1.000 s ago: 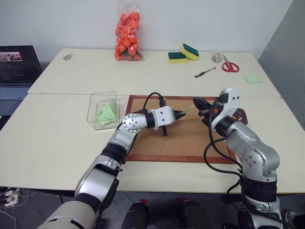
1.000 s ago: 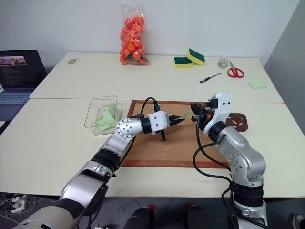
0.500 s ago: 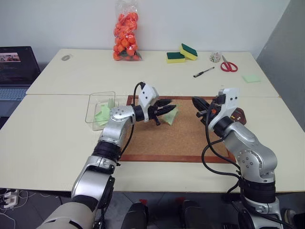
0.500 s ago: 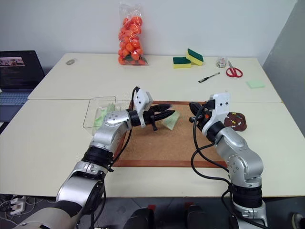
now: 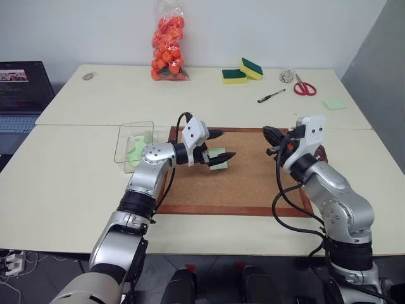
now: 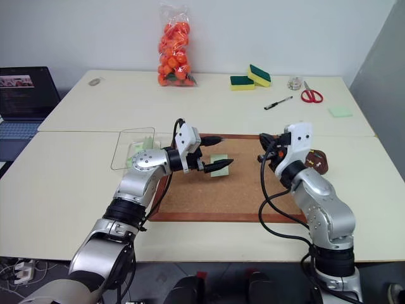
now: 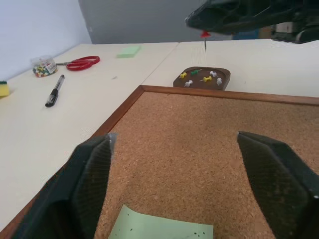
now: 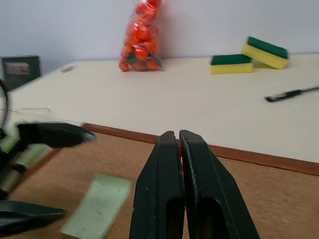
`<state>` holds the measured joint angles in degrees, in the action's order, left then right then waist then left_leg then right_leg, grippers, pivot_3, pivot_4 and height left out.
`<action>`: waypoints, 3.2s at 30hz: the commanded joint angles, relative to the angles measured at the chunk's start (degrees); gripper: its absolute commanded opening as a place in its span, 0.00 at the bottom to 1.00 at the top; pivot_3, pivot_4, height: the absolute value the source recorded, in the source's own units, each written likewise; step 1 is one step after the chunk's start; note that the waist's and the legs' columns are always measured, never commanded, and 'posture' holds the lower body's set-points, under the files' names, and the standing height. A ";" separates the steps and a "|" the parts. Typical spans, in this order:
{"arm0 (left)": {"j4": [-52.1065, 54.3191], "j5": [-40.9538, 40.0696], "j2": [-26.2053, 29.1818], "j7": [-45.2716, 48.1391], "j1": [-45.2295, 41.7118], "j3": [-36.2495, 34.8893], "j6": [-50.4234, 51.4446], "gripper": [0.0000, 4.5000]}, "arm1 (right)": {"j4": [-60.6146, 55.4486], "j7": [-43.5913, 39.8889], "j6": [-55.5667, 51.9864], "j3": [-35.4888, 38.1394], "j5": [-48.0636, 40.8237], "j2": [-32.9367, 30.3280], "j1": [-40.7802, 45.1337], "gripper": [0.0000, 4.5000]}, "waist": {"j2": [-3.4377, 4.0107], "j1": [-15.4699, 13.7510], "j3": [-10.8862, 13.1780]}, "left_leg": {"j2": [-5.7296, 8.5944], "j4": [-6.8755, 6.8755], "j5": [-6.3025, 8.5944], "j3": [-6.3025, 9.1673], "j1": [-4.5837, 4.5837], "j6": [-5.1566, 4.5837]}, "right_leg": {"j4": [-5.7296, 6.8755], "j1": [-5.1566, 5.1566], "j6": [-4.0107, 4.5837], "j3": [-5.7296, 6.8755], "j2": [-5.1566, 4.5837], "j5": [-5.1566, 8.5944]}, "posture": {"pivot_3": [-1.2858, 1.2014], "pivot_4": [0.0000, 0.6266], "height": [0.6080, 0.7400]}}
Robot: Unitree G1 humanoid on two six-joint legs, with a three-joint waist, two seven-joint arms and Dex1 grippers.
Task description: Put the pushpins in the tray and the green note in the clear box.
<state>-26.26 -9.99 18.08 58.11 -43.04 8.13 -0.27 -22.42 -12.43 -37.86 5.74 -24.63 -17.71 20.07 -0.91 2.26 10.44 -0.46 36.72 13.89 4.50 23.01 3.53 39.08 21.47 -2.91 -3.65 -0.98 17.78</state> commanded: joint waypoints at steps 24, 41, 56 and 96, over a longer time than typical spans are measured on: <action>-1.32 5.74 9.06 3.45 0.96 1.00 -7.26 1.00 | 30.14 2.18 12.15 11.07 8.70 -6.48 7.01 0.52 | 0.01 -0.02 0.00 | 0.00 -0.01 0.00 -0.07 -0.02 -0.01 | 0.01 0.01 0.01 -0.05 0.00 0.00 | 0.52 0.24 1.00; -3.67 10.39 6.27 0.91 1.85 3.52 -11.15 1.00 | 7.45 -8.25 5.78 5.76 0.53 -7.00 -3.92 1.00 | 0.02 -0.26 -0.01 | -0.01 0.00 0.01 -0.05 0.00 -0.02 | 0.01 0.00 0.01 -0.04 0.00 0.00 | 0.52 0.24 1.00; -7.08 11.60 7.70 -0.55 -0.88 3.21 -12.32 1.00 | -1.42 -18.78 7.70 -8.12 4.00 -11.13 -7.04 1.00 | 0.00 -0.34 0.00 | -0.01 0.11 0.01 0.00 0.01 -0.03 | 0.02 -0.03 0.00 0.01 0.02 0.00 | 0.52 0.24 1.00; -17.44 17.47 1.73 -0.94 -6.60 8.76 -3.87 0.13 | -11.64 -17.36 -0.16 -5.06 -1.37 -11.11 -12.36 1.00 | -0.01 -0.28 -0.01 | -0.02 0.22 -0.03 0.06 -0.13 -0.11 | 0.10 -0.21 -0.08 0.05 0.07 -0.04 | 0.52 0.24 1.00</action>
<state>-42.29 6.84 18.92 58.10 -49.56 17.56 -6.03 -31.41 -29.89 -38.17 -0.85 -25.01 -28.83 7.17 -0.92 1.98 10.43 -0.48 36.94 13.86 4.56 22.88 3.42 39.18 21.26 -2.99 -3.60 -0.90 17.73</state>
